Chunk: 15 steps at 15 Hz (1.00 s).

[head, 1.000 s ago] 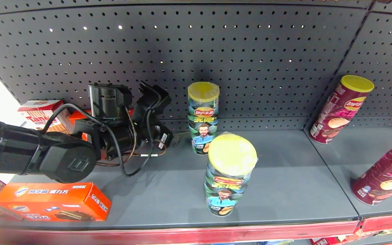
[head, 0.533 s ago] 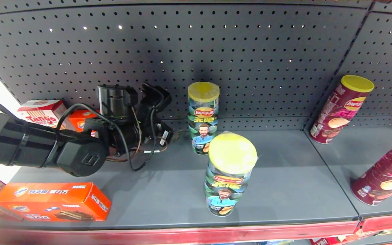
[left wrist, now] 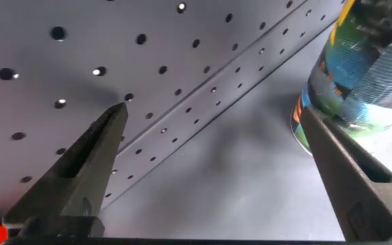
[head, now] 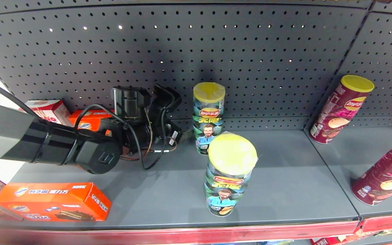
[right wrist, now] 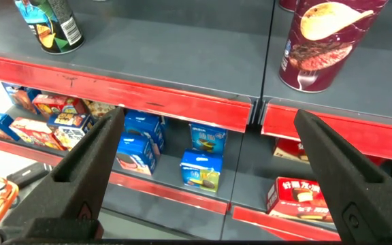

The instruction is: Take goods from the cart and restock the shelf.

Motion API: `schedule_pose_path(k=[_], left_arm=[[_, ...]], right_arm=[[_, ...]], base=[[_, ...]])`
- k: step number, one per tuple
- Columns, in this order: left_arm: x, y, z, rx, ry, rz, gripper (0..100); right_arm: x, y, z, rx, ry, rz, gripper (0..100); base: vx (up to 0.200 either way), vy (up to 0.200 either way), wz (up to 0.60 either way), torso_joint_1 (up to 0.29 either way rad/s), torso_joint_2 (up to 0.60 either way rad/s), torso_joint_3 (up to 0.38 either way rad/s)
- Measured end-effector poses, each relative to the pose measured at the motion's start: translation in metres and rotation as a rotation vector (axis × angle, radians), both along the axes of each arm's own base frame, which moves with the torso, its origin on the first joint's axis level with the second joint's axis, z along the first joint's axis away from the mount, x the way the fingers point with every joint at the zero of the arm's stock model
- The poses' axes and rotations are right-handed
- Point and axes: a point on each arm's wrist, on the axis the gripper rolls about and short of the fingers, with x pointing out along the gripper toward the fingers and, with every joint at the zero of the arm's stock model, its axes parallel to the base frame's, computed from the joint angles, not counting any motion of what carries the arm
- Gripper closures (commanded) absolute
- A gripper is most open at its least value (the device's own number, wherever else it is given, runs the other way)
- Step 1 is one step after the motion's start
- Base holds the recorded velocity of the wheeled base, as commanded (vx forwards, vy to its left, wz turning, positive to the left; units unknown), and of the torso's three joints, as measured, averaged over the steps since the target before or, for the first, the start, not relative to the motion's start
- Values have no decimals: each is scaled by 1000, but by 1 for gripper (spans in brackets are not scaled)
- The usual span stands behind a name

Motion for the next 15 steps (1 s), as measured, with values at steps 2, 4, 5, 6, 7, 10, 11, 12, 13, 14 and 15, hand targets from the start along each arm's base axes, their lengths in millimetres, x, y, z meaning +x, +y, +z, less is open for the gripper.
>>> schedule_pose_path(k=[2, 4, 5, 6, 7, 10, 11, 12, 13, 14, 15], left_arm=[[0, 1, -1, 0, 4, 4, 0], [0, 5, 0, 1, 2, 20, 0], [-2, 9, 4, 1, -6, 37, 0], [-6, 14, 9, 0, -17, 56, 0], [-13, 21, 16, -1, -28, 74, 0], [-45, 38, 37, -4, -61, 123, 0], [-55, 42, 42, -4, -71, 141, 0], [-63, 45, 46, -3, -82, 166, 0], [-71, 48, 49, -4, -93, 183, 0], [-76, 50, 52, -11, -107, 187, 0], [-79, 51, 54, -18, -115, 189, 0]], right_arm=[[0, 0, 0, 0, 0, 1, 0], [0, 0, 0, -4, -1, 2, 0], [0, 0, 0, -7, -2, 4, 0], [0, 0, 0, -10, -1, 13, 0], [0, 0, 0, -9, 1, 18, 0], [-2, -1, 14, 23, -25, 16, 0], [-3, -1, 28, 38, -40, 20, 0], [-3, 0, 44, 46, -42, 31, 0], [1, 1, 59, 46, -28, 58, 0], [7, 4, 71, 40, -1, 84, 0], [14, 6, 81, 32, 31, 103, 0]], base=[[0, 0, 0, 0, 0, 0], [0, 0, 0, 0, 0, 0], [0, 0, 0, 0, 0, 0], [0, 0, 0, 0, 0, 0], [0, 0, 0, 0, 0, 0], [0, 0, 0, 0, 0, 0], [0, 0, 0, 0, 0, 0], [0, 0, 0, 0, 0, 0], [0, 0, 0, 0, 0, 0], [0, 0, 0, 0, 0, 0], [0, 0, 0, 0, 0, 0]])
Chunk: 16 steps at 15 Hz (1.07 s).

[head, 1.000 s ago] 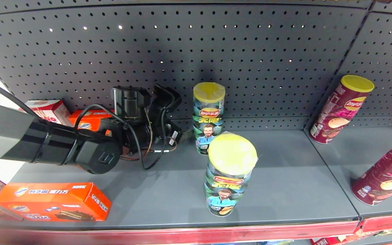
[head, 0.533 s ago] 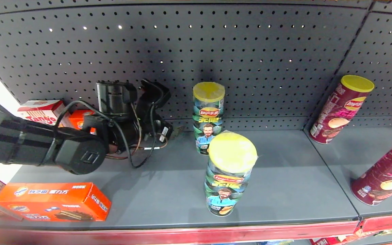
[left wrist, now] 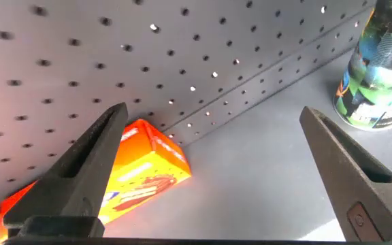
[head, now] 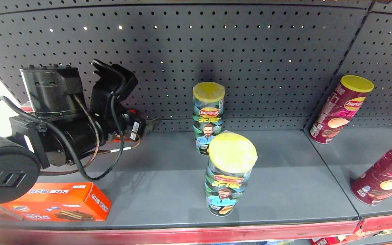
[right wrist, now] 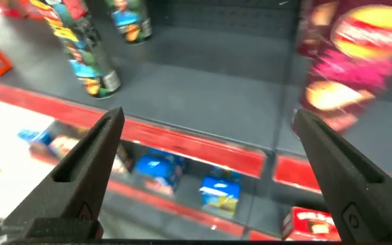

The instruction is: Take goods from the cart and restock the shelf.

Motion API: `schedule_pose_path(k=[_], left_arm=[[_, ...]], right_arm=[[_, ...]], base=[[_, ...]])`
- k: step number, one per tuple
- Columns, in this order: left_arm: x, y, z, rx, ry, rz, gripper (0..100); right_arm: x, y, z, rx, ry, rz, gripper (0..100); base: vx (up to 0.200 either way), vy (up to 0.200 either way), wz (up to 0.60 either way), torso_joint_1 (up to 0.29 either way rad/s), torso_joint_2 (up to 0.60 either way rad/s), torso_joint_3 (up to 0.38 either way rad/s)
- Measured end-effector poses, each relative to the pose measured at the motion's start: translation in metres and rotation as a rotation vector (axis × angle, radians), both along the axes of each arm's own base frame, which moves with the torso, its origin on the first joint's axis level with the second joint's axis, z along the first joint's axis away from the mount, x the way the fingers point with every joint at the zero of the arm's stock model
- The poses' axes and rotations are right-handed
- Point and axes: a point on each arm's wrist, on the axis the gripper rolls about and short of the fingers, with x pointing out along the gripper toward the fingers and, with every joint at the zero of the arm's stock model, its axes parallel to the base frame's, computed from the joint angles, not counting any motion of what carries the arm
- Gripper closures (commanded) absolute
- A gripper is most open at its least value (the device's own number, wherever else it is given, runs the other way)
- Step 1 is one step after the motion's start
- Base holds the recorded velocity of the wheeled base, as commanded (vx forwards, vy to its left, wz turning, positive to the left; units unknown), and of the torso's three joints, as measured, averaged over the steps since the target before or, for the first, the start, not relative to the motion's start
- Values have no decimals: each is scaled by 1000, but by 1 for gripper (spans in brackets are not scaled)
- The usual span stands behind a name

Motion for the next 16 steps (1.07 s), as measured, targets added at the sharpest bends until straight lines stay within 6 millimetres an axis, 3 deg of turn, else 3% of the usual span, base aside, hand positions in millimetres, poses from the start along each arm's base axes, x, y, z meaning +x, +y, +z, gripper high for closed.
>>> schedule_pose_path(k=[4, 8, 12, 16], left_arm=[[-13, 7, -5, -23, -42, 0, 0], [-20, 13, -8, -38, -31, 11, 0], [-23, 21, -10, -44, -31, 37, 0], [-20, 30, -4, -47, -79, 70, 0]], right_arm=[[44, 19, 24, -70, 145, 103, 0], [88, 49, 25, -123, 212, 195, 0], [106, 65, 12, -190, 311, 186, 0], [126, 77, 15, -216, 346, 152, 0]], base=[[0, 0, 0, 0, 0, 0], [0, 0, 0, 0, 0, 0], [0, 0, 0, 0, 0, 0], [0, 0, 0, 0, 0, 0]])
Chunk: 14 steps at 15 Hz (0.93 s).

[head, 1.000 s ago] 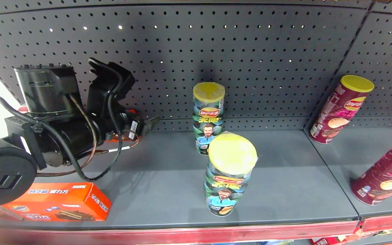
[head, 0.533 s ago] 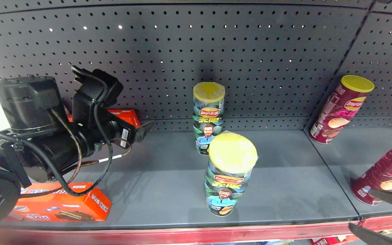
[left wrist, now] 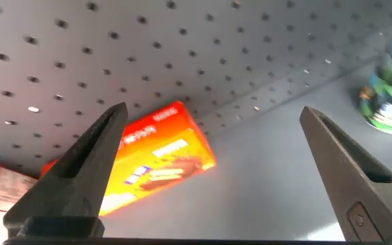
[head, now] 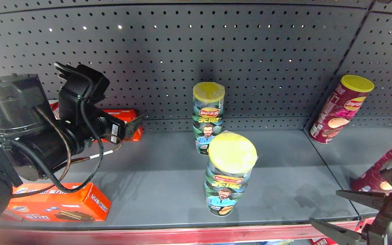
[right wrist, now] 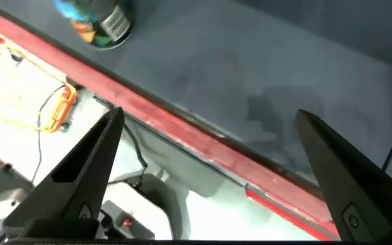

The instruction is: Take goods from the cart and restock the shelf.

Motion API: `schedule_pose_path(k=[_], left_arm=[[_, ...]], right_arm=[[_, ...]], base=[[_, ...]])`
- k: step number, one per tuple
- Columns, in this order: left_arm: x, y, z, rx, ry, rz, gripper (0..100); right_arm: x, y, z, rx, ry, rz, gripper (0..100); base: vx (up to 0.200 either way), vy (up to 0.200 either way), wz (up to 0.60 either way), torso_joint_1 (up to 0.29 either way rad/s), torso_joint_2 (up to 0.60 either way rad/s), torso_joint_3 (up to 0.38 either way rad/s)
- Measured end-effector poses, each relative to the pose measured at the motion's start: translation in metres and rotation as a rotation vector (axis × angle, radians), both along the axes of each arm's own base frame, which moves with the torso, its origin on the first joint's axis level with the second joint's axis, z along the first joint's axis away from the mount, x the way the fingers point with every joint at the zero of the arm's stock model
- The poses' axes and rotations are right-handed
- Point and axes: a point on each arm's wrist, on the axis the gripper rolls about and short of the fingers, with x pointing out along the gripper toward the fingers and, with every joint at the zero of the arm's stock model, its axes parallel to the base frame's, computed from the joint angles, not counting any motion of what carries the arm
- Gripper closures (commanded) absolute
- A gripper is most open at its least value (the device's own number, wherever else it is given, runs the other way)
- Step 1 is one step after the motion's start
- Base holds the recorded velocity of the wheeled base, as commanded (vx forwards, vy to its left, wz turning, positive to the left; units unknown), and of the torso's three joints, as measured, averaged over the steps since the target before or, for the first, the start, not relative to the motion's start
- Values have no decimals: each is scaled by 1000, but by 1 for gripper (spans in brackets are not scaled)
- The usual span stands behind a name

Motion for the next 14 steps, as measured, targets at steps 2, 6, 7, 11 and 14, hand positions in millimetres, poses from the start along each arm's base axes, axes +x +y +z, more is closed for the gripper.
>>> schedule_pose_path(k=[2, 6, 7, 11, 14], left_arm=[[2, 2, 1, -1, -18, 10, 0], [7, 8, -2, 0, -20, 37, 0], [7, 8, -3, 1, -16, 37, 0], [10, 6, -5, 2, -16, 32, 0], [11, 6, -6, 9, -15, 31, 0]], right_arm=[[14, 8, 4, -13, 9, -15, 0], [45, 32, 11, -31, 23, -15, 0], [49, 37, 12, -37, 25, -12, 0], [56, 57, 8, -58, 42, 36, 0], [61, 64, 7, -66, 49, 43, 0]], base=[[0, 0, 0, 0, 0, 0], [0, 0, 0, 0, 0, 0], [0, 0, 0, 0, 0, 0], [0, 0, 0, 0, 0, 0], [0, 0, 0, 0, 0, 0]])
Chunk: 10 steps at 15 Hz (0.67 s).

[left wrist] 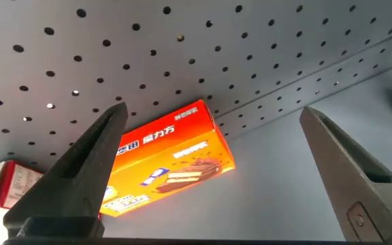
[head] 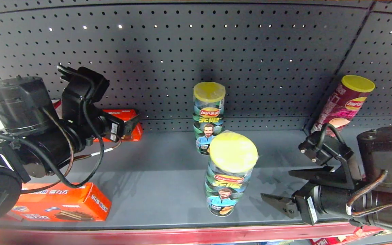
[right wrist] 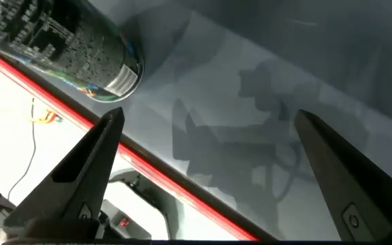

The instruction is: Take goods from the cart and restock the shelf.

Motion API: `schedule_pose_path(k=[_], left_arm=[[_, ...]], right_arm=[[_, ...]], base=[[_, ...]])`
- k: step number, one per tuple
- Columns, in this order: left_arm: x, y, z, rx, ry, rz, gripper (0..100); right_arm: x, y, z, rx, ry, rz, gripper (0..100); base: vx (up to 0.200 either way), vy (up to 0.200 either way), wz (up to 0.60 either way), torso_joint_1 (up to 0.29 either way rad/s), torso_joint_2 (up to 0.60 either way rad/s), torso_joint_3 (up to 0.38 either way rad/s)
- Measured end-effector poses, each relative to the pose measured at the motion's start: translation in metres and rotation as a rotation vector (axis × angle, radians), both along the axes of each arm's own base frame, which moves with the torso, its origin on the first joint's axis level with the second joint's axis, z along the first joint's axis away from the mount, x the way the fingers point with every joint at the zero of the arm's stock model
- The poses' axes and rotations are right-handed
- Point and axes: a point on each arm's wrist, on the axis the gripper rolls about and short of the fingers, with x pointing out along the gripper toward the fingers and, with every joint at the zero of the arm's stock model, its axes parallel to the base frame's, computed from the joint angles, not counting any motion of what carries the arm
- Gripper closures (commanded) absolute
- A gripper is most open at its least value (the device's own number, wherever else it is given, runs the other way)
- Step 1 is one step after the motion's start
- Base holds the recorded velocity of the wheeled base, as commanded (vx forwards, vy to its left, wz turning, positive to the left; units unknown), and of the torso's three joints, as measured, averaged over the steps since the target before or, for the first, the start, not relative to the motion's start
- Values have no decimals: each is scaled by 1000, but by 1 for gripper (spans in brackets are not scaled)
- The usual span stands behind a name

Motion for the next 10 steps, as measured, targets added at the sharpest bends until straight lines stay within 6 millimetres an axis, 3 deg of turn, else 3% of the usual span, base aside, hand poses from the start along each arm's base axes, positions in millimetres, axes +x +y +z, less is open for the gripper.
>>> schedule_pose_path(k=[10], left_arm=[[0, 1, 0, 4, 0, 4, 0]], right_arm=[[24, 29, -2, -10, 14, 32, 0]], base=[[0, 0, 0, 0, 0, 0]])
